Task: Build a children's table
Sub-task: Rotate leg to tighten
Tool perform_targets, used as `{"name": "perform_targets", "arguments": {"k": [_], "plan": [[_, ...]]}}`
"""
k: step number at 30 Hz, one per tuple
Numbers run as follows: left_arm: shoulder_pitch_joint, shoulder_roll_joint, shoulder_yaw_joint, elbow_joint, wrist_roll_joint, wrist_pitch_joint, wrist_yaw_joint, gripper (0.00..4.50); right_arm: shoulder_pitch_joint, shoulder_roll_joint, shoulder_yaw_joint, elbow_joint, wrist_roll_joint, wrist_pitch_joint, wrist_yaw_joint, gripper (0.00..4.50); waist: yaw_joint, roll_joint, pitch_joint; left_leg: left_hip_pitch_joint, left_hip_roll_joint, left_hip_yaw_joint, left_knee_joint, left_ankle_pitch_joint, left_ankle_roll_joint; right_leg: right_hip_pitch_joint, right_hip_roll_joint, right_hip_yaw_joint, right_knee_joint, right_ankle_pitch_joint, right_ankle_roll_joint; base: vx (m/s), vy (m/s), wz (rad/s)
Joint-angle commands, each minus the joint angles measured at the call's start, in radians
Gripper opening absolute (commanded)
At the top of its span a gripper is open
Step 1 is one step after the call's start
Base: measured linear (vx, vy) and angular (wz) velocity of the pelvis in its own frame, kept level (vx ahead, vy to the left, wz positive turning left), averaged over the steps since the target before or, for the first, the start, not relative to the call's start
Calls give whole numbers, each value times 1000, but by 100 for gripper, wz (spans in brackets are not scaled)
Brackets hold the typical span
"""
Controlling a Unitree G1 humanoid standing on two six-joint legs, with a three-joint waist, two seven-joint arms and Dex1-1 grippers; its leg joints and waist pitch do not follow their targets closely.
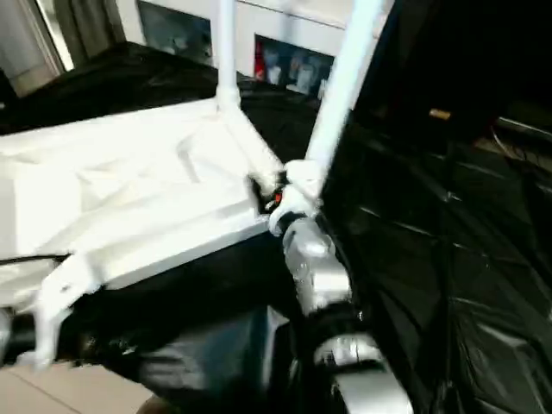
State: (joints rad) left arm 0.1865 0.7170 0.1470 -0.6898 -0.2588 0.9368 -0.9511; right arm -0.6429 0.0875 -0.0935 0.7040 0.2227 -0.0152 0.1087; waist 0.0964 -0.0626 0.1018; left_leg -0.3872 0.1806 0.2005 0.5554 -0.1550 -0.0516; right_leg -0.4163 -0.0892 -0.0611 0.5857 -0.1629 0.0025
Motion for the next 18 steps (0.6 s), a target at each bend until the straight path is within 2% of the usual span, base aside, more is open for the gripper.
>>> {"name": "perform_targets", "arguments": {"k": [1,3,6,9,11,12,13,16,18], "plan": [[8,14,13,-32,5,8,12,399,-17,-38,-64,44,9,-35,-54,315,-5,23,-55,44,47,-20,-76,-363,-61,17,-43,50,-58,-289,-127,0,0,0],[19,24,16,-44,5,11,19,424,-42,-64,-87,86,14,-62,-80,315,-1,24,-57,43,46,-21,-75,-367,-65,16,-42,50,-55,-289,-124,0,0,0],[31,32,18,-55,6,12,32,433,-75,-101,-116,139,27,-92,-105,315,6,21,-57,38,44,-23,-71,-393,-65,17,-46,53,-56,-337,-112,0,0,0],[39,46,14,-55,14,0,55,442,-119,-153,-160,206,34,-133,-122,315,6,23,-61,37,43,-24,-69,-398,-64,18,-45,52,-55,-344,-112,0,0,0],[38,49,13,-52,17,-6,60,442,-129,-170,-172,221,36,-142,-125,315,13,21,-60,42,41,-21,-65,-403,-57,12,-45,53,-60,-352,-112,0,0,0],[38,51,12,-50,20,-13,63,442,-134,-183,-179,228,36,-146,-127,315,11,19,-60,34,41,-23,-65,-394,-55,17,-44,53,-56,-349,-113,0,0,0],[36,55,11,-45,24,-22,67,442,-142,-197,-187,242,38,-153,-127,315,11,20,-62,32,42,-24,-65,-390,-55,19,-45,53,-55,-349,-112,0,0,0],[21,60,11,-25,37,-53,80,442,-154,-239,-206,267,42,-170,-132,315,17,19,-62,40,41,-20,-60,-393,-51,12,-43,53,-58,-354,-109,0,0,0],[9,57,14,-14,39,-74,88,442,-160,-270,-217,290,43,-183,-134,315,19,20,-64,40,41,-20,-59,-390,-50,13,-42,52,-57,-352,-113,0,0,0]]}}
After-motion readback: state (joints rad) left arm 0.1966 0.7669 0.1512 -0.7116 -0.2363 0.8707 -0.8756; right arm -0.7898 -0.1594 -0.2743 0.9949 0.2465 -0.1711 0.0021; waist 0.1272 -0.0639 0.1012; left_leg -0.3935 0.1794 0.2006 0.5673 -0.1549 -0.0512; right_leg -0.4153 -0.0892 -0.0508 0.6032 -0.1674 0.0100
